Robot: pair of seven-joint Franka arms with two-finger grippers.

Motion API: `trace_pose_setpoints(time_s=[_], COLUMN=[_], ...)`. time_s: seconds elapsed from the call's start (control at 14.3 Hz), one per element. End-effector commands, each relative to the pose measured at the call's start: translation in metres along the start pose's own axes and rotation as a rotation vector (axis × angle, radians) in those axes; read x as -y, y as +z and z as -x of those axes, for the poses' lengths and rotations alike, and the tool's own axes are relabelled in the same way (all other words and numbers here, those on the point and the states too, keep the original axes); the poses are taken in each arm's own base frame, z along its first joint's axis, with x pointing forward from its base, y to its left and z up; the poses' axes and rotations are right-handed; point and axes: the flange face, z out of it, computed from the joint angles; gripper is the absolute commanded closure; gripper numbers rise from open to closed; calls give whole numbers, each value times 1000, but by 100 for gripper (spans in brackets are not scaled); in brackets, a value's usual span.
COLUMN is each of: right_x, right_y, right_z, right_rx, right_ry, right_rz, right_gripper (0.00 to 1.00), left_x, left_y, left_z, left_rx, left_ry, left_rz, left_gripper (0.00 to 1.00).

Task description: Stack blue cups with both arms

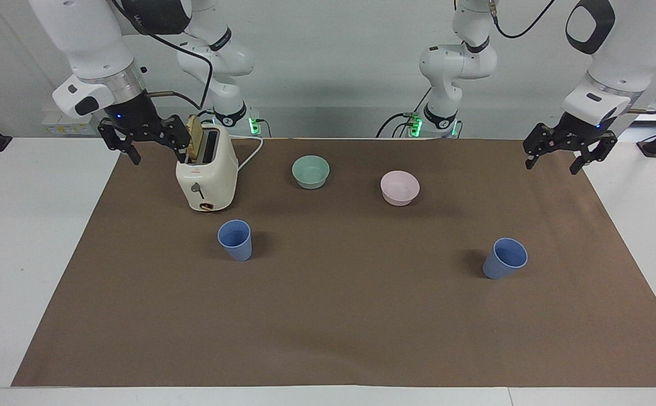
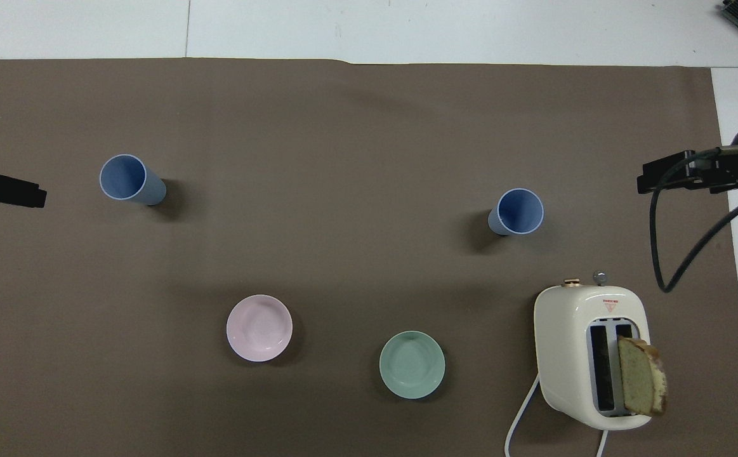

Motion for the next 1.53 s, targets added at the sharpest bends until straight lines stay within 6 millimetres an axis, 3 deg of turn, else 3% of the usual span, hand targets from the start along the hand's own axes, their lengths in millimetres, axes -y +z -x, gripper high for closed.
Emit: trace_pose_setpoints(time_s=[0.0,0.42,0.56,0.77,0.98,1.05,1.12,1.26,1.47], right_x=[-2,-3,-3,-3,-3,-3,-3,-3,-2], right_y=[-1,-1,-1,-1,-1,-1,-2,-1,-1], right_z=[6,6,6,6,6,6,6,6,5], right_rx=[-7,-7,-7,-7,-7,-10,-13,-7,-13], right_ry=[-11,-10,-10,-10,-10,-8,-8,-9,-9], right_rz=[-4,-4,-5,-5,-5,-5,-5,-5,-4], right_gripper=[0,0,0,0,0,0,0,0,0], left_x=[6,25,32,36,35,39,41,42,41], left_y=[39,127,165,196,222,224,223,223,219], left_z=[0,-27,-40,-50,-43,-40,-39,-39,-40], left_rx=[-21,-14,-34,-79,-53,-50,-49,-44,-44], left_ry=[-16,-21,-25,-56,-82,-87,-90,-87,-87], left_rz=[-12,-5,-15,8,40,40,40,41,42], left_gripper=[0,0,0,0,3,14,38,99,100])
